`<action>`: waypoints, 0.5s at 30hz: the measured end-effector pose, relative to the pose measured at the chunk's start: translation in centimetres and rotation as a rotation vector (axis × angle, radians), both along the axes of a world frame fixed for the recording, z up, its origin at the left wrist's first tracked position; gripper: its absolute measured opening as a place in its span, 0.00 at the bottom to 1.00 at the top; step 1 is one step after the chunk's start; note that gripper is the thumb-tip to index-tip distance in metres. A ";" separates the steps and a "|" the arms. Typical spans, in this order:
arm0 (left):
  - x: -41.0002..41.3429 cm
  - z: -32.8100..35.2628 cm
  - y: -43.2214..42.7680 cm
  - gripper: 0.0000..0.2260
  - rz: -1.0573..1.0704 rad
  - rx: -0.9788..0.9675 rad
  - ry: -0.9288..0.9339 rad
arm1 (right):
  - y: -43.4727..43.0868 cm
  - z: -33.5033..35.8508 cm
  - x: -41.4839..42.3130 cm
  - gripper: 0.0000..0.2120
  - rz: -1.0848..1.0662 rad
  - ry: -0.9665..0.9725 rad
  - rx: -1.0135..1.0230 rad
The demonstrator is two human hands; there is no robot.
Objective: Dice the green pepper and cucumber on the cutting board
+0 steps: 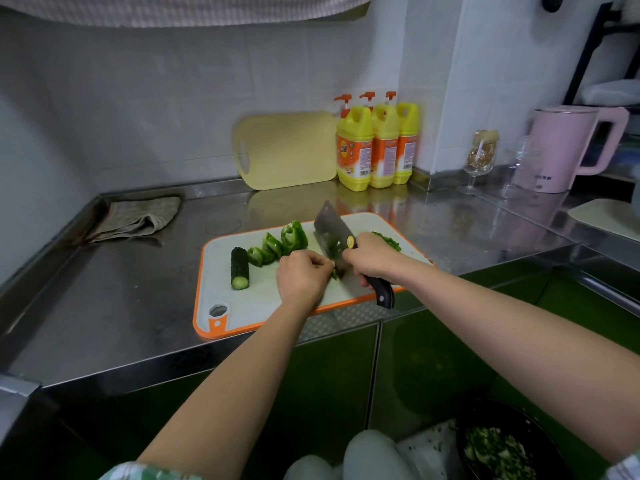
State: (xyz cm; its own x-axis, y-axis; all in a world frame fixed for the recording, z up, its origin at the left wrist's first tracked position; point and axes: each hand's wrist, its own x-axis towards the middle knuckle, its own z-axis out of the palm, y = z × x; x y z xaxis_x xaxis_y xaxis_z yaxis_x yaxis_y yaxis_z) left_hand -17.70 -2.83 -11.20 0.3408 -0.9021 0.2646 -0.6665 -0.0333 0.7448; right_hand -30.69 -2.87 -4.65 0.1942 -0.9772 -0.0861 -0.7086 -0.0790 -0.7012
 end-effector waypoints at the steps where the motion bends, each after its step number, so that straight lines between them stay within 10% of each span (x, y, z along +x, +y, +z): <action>1: 0.1 0.1 0.0 0.05 -0.008 -0.008 0.000 | -0.2 0.2 -0.6 0.11 -0.011 -0.055 -0.026; 8: 1.6 1.2 -0.4 0.07 -0.121 -0.055 -0.182 | -0.3 1.9 -3.5 0.10 -0.054 -0.294 -0.041; 15: 1.8 3.2 -1.7 0.26 -0.560 -0.018 -0.820 | 0.0 1.0 -4.6 0.09 -0.053 -0.361 0.005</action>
State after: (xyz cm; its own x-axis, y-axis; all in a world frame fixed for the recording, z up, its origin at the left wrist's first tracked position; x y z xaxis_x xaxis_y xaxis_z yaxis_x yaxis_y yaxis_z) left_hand -15.85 -4.56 -8.00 -0.4281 -0.8705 0.2427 -0.8916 0.4507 0.0439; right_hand -35.27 -2.82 -3.66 0.1617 -0.9865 -0.0263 -0.4181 -0.0444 -0.9073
